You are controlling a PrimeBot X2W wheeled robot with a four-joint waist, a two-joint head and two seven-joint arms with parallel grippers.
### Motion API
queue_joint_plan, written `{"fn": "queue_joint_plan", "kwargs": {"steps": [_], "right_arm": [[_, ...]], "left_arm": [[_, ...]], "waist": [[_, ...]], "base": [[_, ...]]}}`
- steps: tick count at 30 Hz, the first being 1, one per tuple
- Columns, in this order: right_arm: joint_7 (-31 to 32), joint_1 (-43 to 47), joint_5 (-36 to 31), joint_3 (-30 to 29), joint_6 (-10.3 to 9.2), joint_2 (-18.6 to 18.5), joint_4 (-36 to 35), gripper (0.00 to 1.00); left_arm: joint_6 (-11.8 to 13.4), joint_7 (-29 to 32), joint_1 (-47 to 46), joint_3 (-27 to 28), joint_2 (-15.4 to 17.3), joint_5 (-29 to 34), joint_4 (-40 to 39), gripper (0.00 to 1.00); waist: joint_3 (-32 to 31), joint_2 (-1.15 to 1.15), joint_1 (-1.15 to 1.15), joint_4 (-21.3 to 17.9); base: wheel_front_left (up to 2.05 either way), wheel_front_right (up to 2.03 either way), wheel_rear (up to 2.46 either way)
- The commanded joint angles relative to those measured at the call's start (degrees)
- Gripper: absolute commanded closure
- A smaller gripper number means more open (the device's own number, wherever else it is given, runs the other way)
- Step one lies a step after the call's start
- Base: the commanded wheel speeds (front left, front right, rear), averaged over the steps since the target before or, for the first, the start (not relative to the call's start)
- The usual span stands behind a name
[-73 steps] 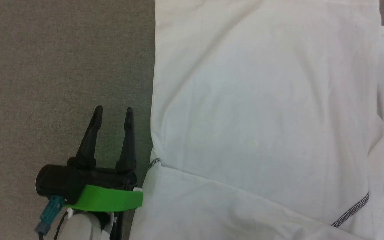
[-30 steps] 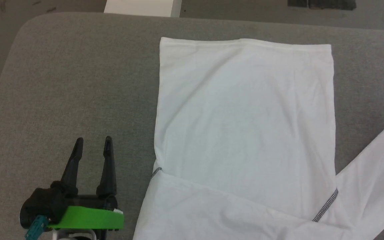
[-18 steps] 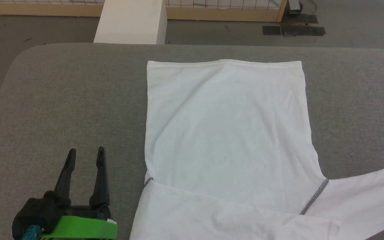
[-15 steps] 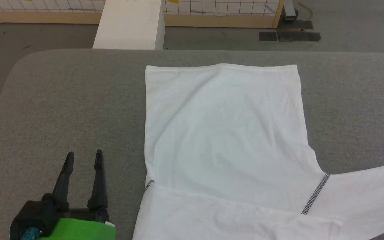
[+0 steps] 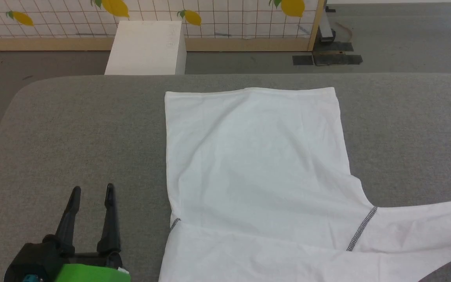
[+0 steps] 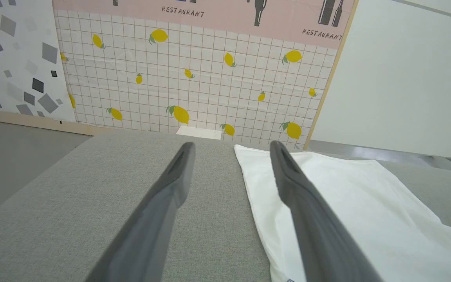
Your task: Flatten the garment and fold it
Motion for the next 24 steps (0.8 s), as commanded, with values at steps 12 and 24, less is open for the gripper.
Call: {"fn": "queue_joint_plan", "kwargs": {"steps": [12, 24], "right_arm": [[4.61, 5.39, 10.64, 21.15, -0.08, 8.64, -23.84, 1.0], [12.1, 16.83, 12.85, 44.89, -0.08, 18.94, -42.15, 1.0]], "left_arm": [[0.29, -0.79, 1.96, -0.28, -0.29, -1.27, 0.74, 0.0], [0.59, -1.43, 3.6, -0.06, -0.41, -1.9, 1.13, 0.0]], "waist": [[-2.58, 0.0, 0.0, 2.4], [-4.11, 0.0, 0.0, 4.79]], "base": [[0.0, 0.0, 0.0], [0.0, 0.0, 0.0]]}}
